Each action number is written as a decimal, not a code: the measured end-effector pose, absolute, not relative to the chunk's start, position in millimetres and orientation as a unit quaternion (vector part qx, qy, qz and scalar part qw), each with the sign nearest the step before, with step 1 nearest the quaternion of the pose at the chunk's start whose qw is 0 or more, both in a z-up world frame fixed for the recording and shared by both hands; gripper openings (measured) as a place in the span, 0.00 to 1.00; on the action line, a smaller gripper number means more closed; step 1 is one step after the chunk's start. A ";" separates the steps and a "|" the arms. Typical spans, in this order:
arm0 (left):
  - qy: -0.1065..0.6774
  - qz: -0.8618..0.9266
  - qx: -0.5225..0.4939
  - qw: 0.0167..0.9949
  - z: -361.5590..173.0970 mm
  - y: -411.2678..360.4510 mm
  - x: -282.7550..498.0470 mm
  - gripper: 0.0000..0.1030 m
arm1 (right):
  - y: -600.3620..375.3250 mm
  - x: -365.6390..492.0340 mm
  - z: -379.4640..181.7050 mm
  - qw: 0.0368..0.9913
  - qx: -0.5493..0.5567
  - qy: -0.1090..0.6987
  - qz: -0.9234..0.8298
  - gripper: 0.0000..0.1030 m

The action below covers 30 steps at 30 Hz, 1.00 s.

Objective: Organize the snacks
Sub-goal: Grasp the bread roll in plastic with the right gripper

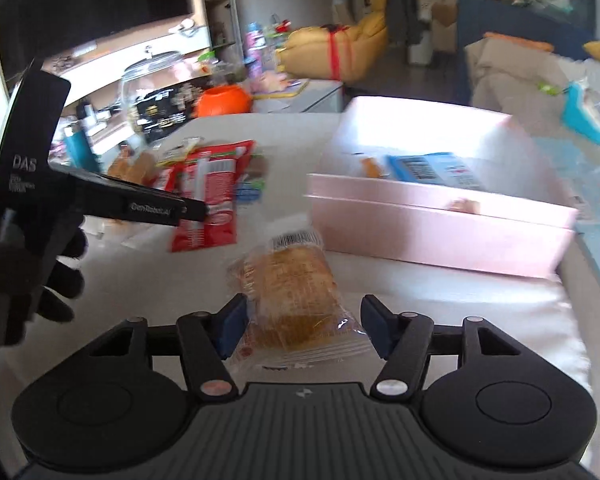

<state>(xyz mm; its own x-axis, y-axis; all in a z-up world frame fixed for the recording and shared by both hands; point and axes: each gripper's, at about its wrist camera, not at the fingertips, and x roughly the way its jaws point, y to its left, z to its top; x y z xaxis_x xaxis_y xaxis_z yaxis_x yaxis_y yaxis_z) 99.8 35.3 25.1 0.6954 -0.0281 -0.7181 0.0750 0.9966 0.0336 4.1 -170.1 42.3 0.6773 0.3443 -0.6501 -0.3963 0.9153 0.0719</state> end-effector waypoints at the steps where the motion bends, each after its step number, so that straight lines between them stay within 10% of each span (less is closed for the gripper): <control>1: 0.389 -0.027 0.033 0.920 24.8 33.6 100.8 0.47 | -172.0 1.1 41.3 0.921 -0.053 0.336 0.188 0.60; 30: 0.369 -0.023 0.039 0.929 33.2 26.9 115.1 0.53 | -138.7 49.4 27.0 0.915 -0.054 0.344 0.204 0.68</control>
<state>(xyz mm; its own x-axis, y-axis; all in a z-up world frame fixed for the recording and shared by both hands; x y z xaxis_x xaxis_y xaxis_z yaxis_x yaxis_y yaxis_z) 115.1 26.9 33.2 0.7272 -0.0138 -0.6862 0.0710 0.9959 0.0553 49.4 -138.7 27.0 0.6794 0.3365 -0.6521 -0.4104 0.9109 0.0425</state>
